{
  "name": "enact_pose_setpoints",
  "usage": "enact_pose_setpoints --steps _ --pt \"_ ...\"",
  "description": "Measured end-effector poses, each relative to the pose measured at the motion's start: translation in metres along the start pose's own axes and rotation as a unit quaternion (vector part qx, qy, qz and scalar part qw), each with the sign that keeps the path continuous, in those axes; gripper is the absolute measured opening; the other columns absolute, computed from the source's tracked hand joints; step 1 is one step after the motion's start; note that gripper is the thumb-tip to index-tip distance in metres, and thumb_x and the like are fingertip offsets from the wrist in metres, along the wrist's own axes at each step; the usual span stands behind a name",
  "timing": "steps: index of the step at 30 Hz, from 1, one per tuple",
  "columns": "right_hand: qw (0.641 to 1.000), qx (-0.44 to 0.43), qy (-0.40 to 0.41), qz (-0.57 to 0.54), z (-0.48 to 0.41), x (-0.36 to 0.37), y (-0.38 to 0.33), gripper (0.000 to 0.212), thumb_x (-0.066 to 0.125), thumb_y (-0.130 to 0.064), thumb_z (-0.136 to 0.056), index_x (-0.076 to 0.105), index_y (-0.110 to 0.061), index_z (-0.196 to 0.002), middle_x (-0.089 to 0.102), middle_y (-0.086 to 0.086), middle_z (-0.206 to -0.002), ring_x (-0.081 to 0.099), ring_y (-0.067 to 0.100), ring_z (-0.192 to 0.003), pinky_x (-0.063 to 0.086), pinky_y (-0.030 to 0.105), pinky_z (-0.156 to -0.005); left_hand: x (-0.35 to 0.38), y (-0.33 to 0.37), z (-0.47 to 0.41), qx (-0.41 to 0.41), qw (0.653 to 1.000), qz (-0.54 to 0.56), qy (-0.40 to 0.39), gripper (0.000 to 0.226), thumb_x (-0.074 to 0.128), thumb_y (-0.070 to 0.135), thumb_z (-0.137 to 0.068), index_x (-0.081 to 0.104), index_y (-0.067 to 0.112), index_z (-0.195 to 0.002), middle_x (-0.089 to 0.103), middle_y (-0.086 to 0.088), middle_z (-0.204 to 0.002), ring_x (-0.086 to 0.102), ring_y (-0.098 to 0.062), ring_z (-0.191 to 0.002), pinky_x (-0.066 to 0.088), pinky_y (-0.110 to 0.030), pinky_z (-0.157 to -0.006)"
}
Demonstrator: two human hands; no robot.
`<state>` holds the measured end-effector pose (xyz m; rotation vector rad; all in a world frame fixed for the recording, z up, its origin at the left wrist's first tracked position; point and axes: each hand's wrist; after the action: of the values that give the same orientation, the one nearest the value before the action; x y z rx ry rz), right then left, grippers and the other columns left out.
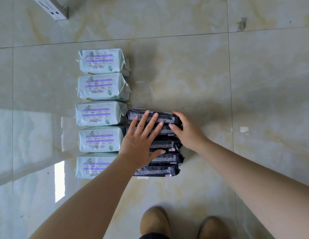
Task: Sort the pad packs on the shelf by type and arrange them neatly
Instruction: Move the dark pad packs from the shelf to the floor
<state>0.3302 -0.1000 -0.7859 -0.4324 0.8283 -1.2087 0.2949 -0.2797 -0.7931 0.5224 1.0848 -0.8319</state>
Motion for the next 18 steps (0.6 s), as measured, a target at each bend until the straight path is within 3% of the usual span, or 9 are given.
enact_pose_setpoints --steps 4,7,12,14,16,18 --pt "0.999 0.01 -0.002 0.03 0.003 -0.001 0.001 0.051 0.046 -0.028 -0.095 0.028 -0.025 -0.143 0.046 0.008 -0.137 0.05 0.023 -0.118 0.04 0.025 -0.091 -0.005 -0.002 0.001 -0.006 1.0 -0.011 -0.011 0.077 0.003 0.067 -0.087 0.018 0.019 -0.144 0.019 -0.006 -0.152 0.028 -0.032 -0.14 0.019 -0.048 -0.11" --pt "0.998 0.014 0.032 0.047 0.008 -0.004 -0.003 0.051 0.047 -0.031 -0.094 0.03 -0.023 -0.142 0.044 0.007 -0.14 0.046 0.023 -0.123 0.035 0.025 -0.095 -0.016 0.0 0.001 -0.009 0.999 -0.006 -0.03 0.075 0.018 0.065 -0.084 0.026 0.02 -0.143 0.034 -0.01 -0.15 0.037 -0.036 -0.135 0.022 -0.049 -0.108" --pt "0.992 0.023 0.106 0.065 0.027 -0.016 -0.016 0.044 0.047 -0.032 -0.094 0.042 -0.016 -0.134 0.048 0.006 -0.136 0.044 0.021 -0.127 0.034 0.025 -0.098 -0.054 0.002 0.006 -0.039 0.993 0.037 -0.106 0.07 0.024 0.057 -0.084 0.051 0.015 -0.132 0.05 -0.014 -0.138 0.053 -0.036 -0.121 0.045 -0.05 -0.097" --pt "0.991 0.02 0.114 0.071 0.038 -0.022 -0.023 0.042 0.047 -0.031 -0.094 0.044 -0.015 -0.132 0.05 0.006 -0.135 0.045 0.02 -0.125 0.034 0.026 -0.098 -0.074 0.005 0.012 -0.055 0.993 0.064 -0.088 0.065 0.027 0.053 -0.088 0.048 0.012 -0.134 0.046 -0.014 -0.142 0.049 -0.035 -0.125 0.042 -0.047 -0.101" --pt "0.991 0.014 0.112 0.072 0.053 -0.029 -0.033 0.041 0.048 -0.031 -0.094 0.046 -0.014 -0.131 0.051 0.005 -0.134 0.046 0.02 -0.125 0.035 0.027 -0.099 -0.094 0.007 0.019 -0.078 0.988 0.1 -0.085 0.057 0.03 0.047 -0.094 0.035 0.014 -0.141 0.029 -0.009 -0.151 0.035 -0.029 -0.135 0.03 -0.041 -0.11" --pt "0.991 0.008 0.111 0.071 0.068 -0.038 -0.047 0.038 0.049 -0.031 -0.094 0.049 -0.013 -0.128 0.053 0.006 -0.131 0.048 0.02 -0.123 0.036 0.027 -0.098 -0.119 0.007 0.025 -0.122 0.975 0.169 -0.079 0.045 0.034 0.04 -0.097 0.039 0.016 -0.135 0.032 -0.002 -0.145 0.037 -0.022 -0.13 0.031 -0.034 -0.106"
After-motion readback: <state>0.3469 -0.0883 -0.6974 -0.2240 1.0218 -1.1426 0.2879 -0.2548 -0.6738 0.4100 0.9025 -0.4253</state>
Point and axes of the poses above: each hand's wrist, its own z-axis away from the middle knuckle, its own x-axis out of the palm, y = z × x
